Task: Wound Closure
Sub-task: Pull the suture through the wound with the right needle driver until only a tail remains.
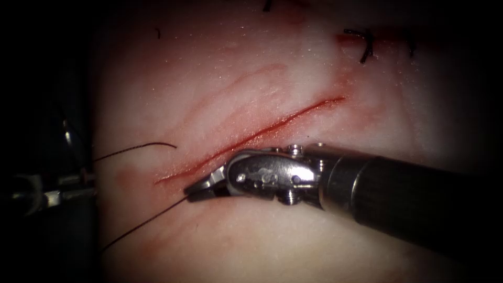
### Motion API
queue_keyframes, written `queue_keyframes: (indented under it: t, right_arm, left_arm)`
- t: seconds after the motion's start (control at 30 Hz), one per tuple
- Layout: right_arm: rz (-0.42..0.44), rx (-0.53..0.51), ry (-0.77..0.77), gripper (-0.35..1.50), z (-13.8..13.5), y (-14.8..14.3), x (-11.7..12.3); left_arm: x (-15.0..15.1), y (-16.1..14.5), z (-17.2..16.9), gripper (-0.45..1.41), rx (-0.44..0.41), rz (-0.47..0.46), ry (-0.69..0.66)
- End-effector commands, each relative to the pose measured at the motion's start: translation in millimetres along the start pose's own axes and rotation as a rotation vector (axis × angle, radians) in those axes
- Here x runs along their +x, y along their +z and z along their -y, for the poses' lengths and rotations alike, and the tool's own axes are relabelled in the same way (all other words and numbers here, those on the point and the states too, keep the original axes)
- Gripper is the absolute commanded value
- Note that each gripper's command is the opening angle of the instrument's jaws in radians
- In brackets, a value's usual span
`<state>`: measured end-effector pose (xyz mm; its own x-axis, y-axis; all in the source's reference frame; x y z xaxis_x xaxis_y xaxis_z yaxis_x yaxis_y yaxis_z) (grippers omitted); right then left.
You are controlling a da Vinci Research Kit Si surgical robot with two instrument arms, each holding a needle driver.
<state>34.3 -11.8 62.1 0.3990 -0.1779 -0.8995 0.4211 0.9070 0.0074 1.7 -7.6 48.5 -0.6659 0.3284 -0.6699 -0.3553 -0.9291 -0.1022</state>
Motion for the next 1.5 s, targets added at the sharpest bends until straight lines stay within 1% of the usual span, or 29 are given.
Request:
queue_keyframes:
  t: [0.03, 0.2, 0.3, 0.4, 0.53, 0.63, 0.73, 0.83, 0.87, 0.9, 0.93, 0.97, 1.0, 1.17, 1.37, 1.43, 1.5]
  right_arm:
    - [0.007, 0.009, -0.004, -0.35, -0.3, 0.1, 0.5]
    - [-0.004, 0.043, -0.011, -0.35, 1.5, -2.8, 1.9]
    - [-0.017, 0.1, -0.023, -0.35, 3.5, -4.9, 3.1]
    - [-0.022, 0.164, -0.033, -0.35, 5.6, -7.0, 4.8]
    - [-0.063, 0.252, -0.023, -0.35, 8.1, -9.5, 7.6]
    - [-0.084, 0.315, -0.009, -0.35, 9.6, -10.7, 9.7]
    - [-0.101, 0.369, 0.009, -0.35, 10.6, -11.2, 11.3]
    - [-0.108, 0.396, 0.034, -0.35, 10.5, -10.9, 12.4]
    - [-0.113, 0.371, 0.029, 0.22, 10.2, -10.7, 12.6]
    - [-0.118, 0.332, 0.033, 0.72, 9.9, -10.6, 12.7]
    - [-0.126, 0.293, 0.048, 1.08, 9.5, -10.5, 12.8]
    - [-0.121, 0.256, 0.064, 1.28, 8.8, -10.5, 12.8]
    - [-0.12, 0.238, 0.073, 1.33, 8.2, -10.6, 12.8]
    - [-0.144, 0.196, 0.128, 1.33, 4.9, -12.4, 11.7]
    - [-0.179, 0.129, 0.132, 1.33, 1.6, -14.9, 9.9]
    - [-0.188, 0.106, 0.123, 1.33, 0.6, -15.2, 9.2]
    - [-0.184, 0.09, 0.098, 1.31, -0.1, -14.7, 8.3]
  left_arm:
    - [0.1, 0.8, 0.2, -0.31, 0.0, -0.002, 0.001]
    - [0.1, 0.7, 0.3, -0.31, 0.0, -0.003, 0.002]
    - [0.1, 0.8, 0.3, -0.32, -0.001, -0.003, 0.002]
    - [0.1, 0.8, 0.3, -0.32, 0.0, -0.002, 0.002]
    - [0.1, 0.9, 0.2, -0.32, 0.0, -0.002, 0.002]
    - [0.1, 0.9, 0.2, -0.32, 0.001, -0.003, 0.002]
    - [0.1, 1.0, 0.2, -0.32, 0.002, -0.003, 0.002]
    - [0.1, 1.0, 0.2, -0.32, 0.002, -0.003, 0.002]
    - [0.1, 1.0, 0.2, -0.32, 0.002, -0.003, 0.002]
    - [0.1, 1.0, 0.2, -0.32, 0.002, -0.003, 0.002]
    - [0.1, 1.0, 0.2, -0.32, 0.002, -0.003, 0.002]
    - [0.1, 1.0, 0.2, -0.32, 0.002, -0.003, 0.002]
    - [0.1, 1.0, 0.2, -0.32, 0.002, -0.003, 0.002]
    - [0.1, 0.9, 0.2, -0.32, 0.001, -0.003, 0.002]
    - [0.0, 0.9, 0.3, -0.31, 0.0, -0.003, 0.003]
    - [0.0, 0.9, 0.3, -0.31, 0.0, -0.003, 0.003]
    - [0.0, 0.9, 0.3, -0.31, 0.0, -0.003, 0.003]
